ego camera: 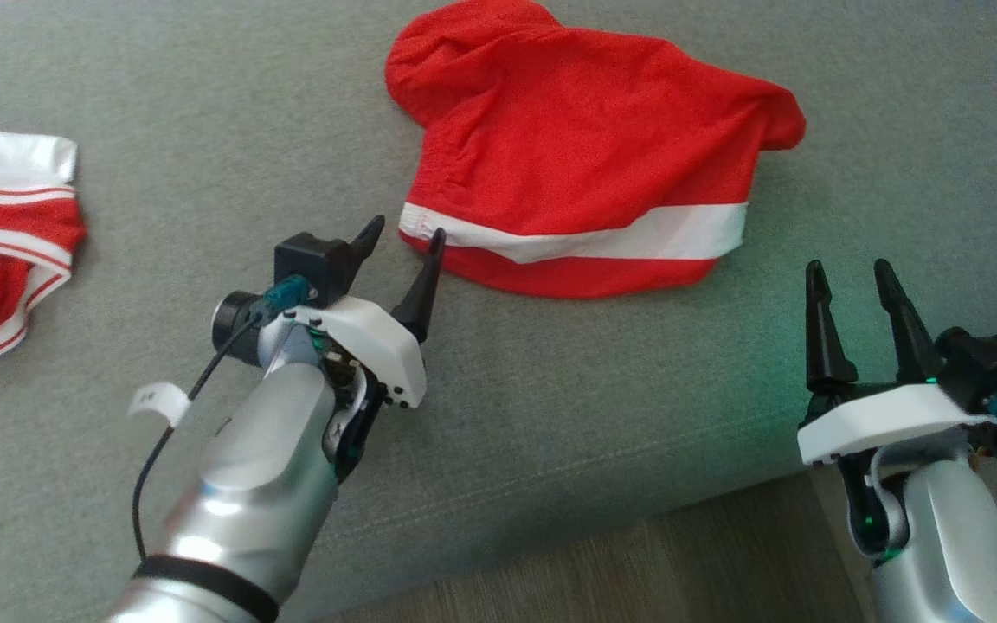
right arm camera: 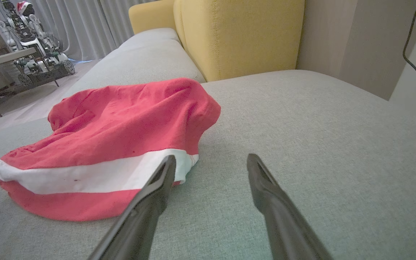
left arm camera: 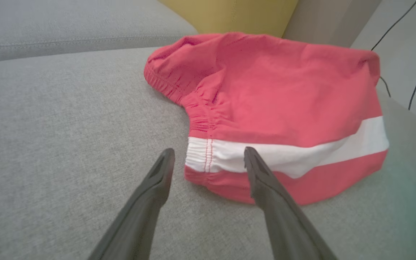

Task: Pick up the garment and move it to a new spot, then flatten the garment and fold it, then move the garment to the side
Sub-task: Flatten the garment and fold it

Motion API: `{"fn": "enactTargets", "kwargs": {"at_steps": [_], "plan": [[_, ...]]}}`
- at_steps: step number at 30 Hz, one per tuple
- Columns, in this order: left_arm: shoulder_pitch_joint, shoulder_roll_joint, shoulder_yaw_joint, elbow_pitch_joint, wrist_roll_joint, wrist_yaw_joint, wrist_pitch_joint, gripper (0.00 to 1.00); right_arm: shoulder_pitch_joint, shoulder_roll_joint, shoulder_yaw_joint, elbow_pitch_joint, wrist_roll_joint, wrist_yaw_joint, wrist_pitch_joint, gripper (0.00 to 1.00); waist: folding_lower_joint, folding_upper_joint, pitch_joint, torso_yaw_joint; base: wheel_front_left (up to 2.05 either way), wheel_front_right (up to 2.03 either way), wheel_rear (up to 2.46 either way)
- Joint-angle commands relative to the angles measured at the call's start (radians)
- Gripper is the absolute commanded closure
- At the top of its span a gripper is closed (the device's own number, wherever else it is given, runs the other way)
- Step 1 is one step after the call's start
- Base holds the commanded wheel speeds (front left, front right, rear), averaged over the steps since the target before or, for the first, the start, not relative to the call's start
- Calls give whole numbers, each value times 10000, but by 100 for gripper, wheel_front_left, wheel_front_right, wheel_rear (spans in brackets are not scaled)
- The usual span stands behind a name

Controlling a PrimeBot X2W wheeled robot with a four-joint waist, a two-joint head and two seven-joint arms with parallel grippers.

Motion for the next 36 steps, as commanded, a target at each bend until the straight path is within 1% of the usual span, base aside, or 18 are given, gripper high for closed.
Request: {"fn": "enactTargets", "kwargs": {"at_steps": [1,3,7,14,15,16,17,22,29,33,36], "plan": [[-536,101,140,110,-54,-27,-53,0,-240,9,246,-329,92,-2,-93,0,0,0,122,-154,0,0,0],[-845,101,26,640,-51,7,-53,0,-262,10,245,-315,130,-2,-93,0,0,0,174,-238,0,0,0],[-1310,101,-72,1284,-88,40,-53,0,-280,12,221,-312,220,-2,-93,0,0,0,261,-348,0,0,0],[-1646,100,-326,1769,-190,-73,-53,0,-317,13,193,-308,289,-2,-93,0,0,0,345,-416,0,0,0],[-1672,100,-454,1846,-274,-126,-53,52,-327,13,162,-284,284,-2,-93,0,0,0,345,-394,0,0,0],[-1688,100,-511,1861,-319,-140,-53,87,-336,13,153,-271,280,-2,-93,0,0,0,345,-378,0,0,0],[-1711,100,-559,1828,-346,-149,-53,100,-348,13,147,-259,278,-2,-93,0,0,0,348,-358,0,0,0],[-1705,100,-464,1360,-429,-3,-53,100,-375,14,112,-134,258,-2,-93,0,0,0,316,-166,0,0,0],[-1286,100,110,466,-177,416,-53,100,-614,14,208,386,223,-2,-93,0,0,0,243,330,0,0,0],[-941,101,360,128,79,487,-53,100,-890,14,295,855,224,-2,-93,0,0,0,248,585,0,0,0],[-767,101,459,-53,250,514,-53,100,-1135,14,285,1327,437,-2,-93,0,0,0,306,725,0,0,0]]}}
